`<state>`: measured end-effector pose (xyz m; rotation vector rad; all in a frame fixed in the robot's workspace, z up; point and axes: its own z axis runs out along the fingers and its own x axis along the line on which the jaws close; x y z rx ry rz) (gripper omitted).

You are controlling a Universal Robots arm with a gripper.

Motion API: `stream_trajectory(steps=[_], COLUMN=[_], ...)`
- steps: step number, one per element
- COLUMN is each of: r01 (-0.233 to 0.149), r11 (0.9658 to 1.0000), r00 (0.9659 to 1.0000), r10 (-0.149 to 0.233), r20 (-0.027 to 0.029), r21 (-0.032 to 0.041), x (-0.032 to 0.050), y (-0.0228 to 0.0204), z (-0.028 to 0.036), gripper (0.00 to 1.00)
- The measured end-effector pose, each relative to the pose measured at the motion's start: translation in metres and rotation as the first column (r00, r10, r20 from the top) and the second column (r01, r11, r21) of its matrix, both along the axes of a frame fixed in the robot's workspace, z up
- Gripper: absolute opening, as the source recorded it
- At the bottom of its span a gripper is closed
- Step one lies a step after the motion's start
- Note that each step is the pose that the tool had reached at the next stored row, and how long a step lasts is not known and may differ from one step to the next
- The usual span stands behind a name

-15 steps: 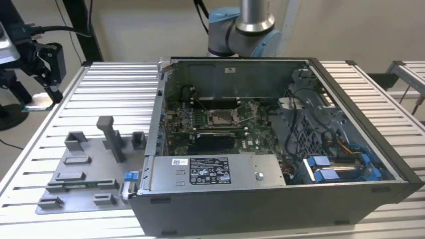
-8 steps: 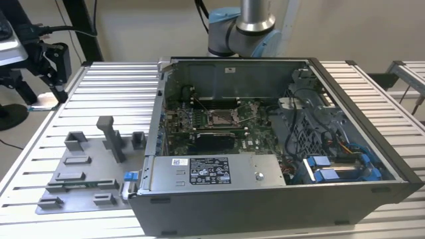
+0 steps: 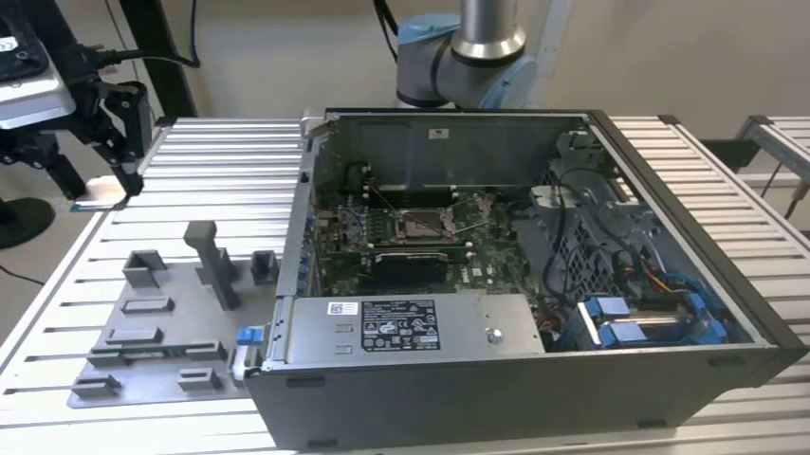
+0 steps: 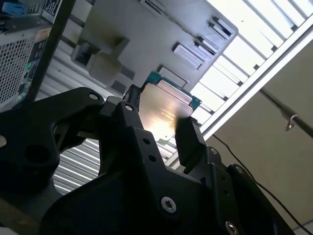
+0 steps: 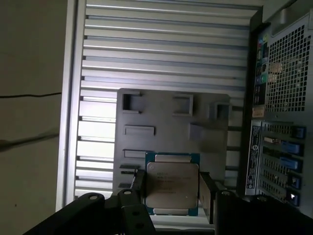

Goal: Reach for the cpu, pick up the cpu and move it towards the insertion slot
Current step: 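Pick up the cpu and move it towards the insertion slot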

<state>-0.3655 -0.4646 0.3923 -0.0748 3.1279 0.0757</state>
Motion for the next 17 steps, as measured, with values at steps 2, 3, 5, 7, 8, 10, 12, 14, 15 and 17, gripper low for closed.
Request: stream_trajectory(steps=[2, 3, 5, 7, 8, 10, 12, 14, 15, 17], r01=[0.0, 0.0, 0.0, 0.0, 0.0, 0.0, 0.0, 0.0, 0.0, 0.0], r11=[1.0, 1.0, 1.0, 1.0, 1.0, 1.0, 1.0, 1.0, 1.0, 1.0], r00=[1.0, 1.0, 1.0, 1.0, 1.0, 1.0, 1.0, 1.0, 1.0, 1.0], r10=[0.0, 0.0, 0.0, 0.0, 0.0, 0.0, 0.0, 0.0, 0.0, 0.0], r20=[0.0, 0.0001, 0.0, 0.0, 0.0, -0.0002, -0.0003, -0.0004, -0.0004, -0.0004], r21=[0.0, 0.0, 0.0, 0.0, -0.0001, 0.0, 0.0, -0.0001, 0.0, 0.0], x=[0.0059, 0.0088, 0.0152, 0.0223, 0.0262, 0.0344, 0.0429, 0.0505, 0.0537, 0.0601], y=[0.0, 0.0, 0.0, 0.0, 0.0, 0.0, 0.0, 0.0, 0.0, 0.0], z=[0.0, 0.0, 0.0, 0.0, 0.0, 0.0, 0.0, 0.0, 0.0, 0.0], gripper=[0.0, 0.0, 0.0, 0.0, 0.0, 0.0, 0.0, 0.0, 0.0, 0.0])
